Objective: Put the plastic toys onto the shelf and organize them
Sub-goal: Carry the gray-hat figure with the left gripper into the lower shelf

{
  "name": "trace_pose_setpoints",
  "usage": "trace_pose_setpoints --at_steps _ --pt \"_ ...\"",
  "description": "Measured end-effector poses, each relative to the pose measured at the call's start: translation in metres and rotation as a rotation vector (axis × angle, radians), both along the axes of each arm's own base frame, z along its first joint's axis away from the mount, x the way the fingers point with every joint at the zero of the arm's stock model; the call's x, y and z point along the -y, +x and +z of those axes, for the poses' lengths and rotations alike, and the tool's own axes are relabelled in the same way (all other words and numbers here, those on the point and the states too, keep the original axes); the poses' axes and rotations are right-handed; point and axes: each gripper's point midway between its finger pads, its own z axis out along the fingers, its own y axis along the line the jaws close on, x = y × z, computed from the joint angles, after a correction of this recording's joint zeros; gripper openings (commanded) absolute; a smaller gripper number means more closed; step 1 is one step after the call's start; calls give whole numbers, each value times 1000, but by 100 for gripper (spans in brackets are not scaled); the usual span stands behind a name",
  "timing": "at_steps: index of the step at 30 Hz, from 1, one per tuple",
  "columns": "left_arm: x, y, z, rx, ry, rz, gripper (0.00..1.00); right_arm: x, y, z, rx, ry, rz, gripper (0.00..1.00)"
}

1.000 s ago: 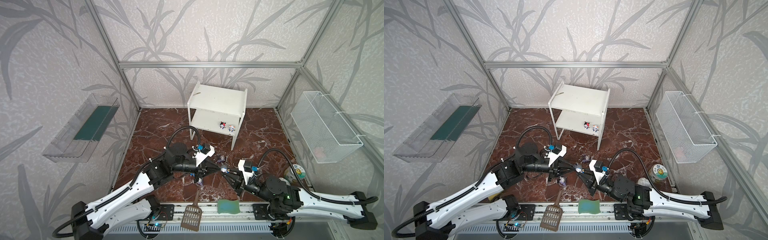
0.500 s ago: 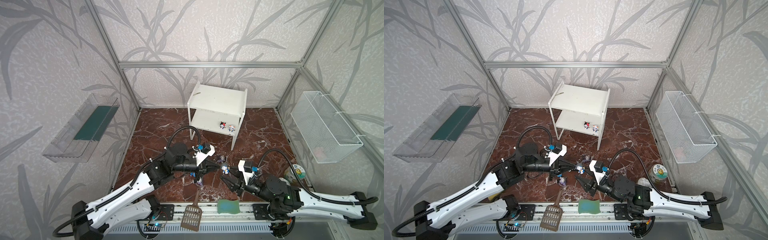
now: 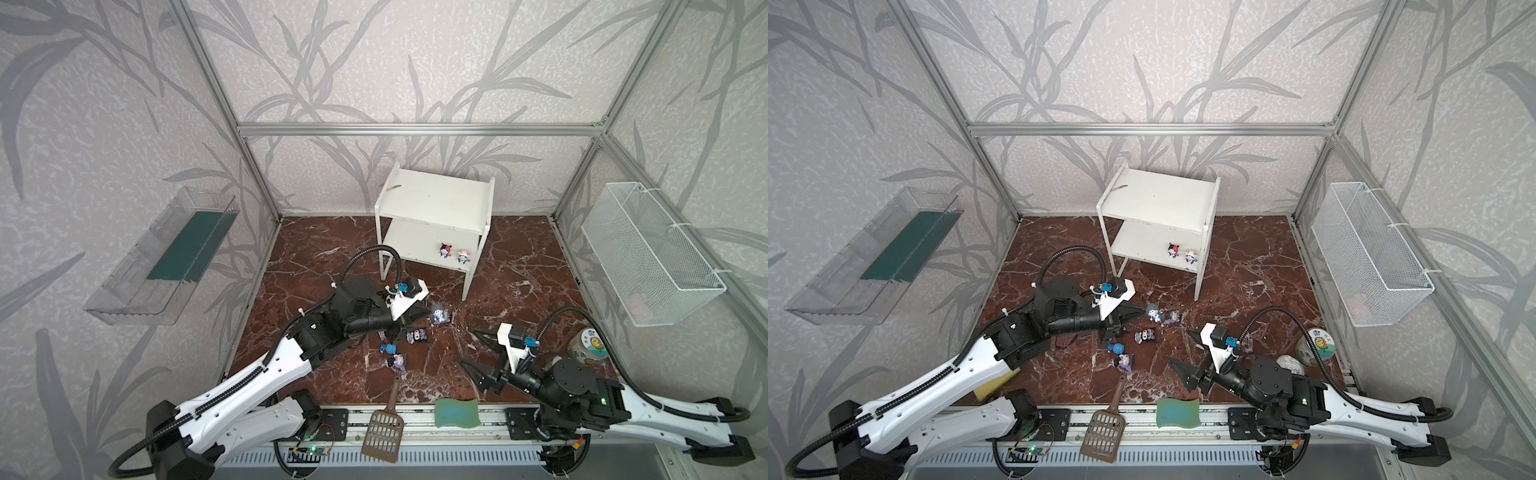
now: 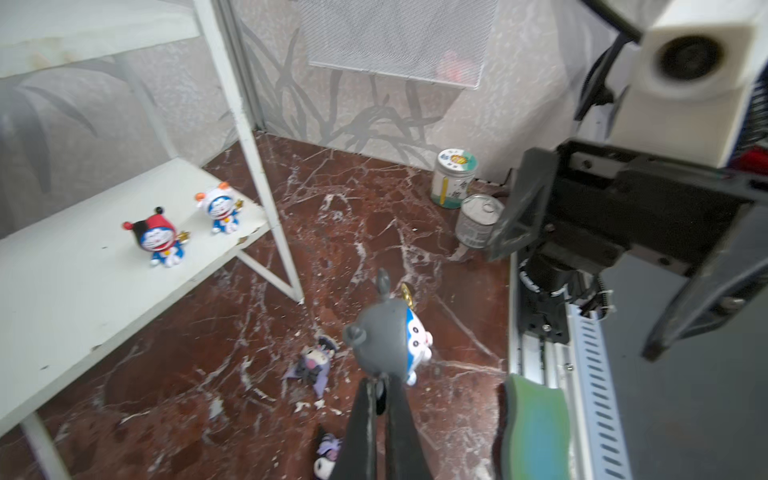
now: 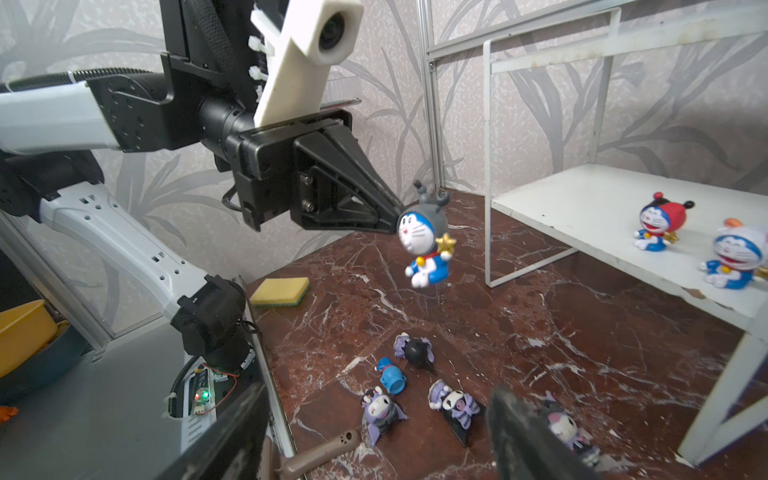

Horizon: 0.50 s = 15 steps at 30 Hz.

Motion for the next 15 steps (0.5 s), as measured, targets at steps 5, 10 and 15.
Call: trace_pose_setpoints --at_steps 5,10,15 --pt "-13 53 -19 43 91 118 0 9 0 -9 9 -93 -8 90" --pt "-8 95 -21 101 162 143 0 9 -1 -15 17 -175 -2 93" --pt "-7 136 -18 143 191 162 0 7 0 -27 18 -250 4 94"
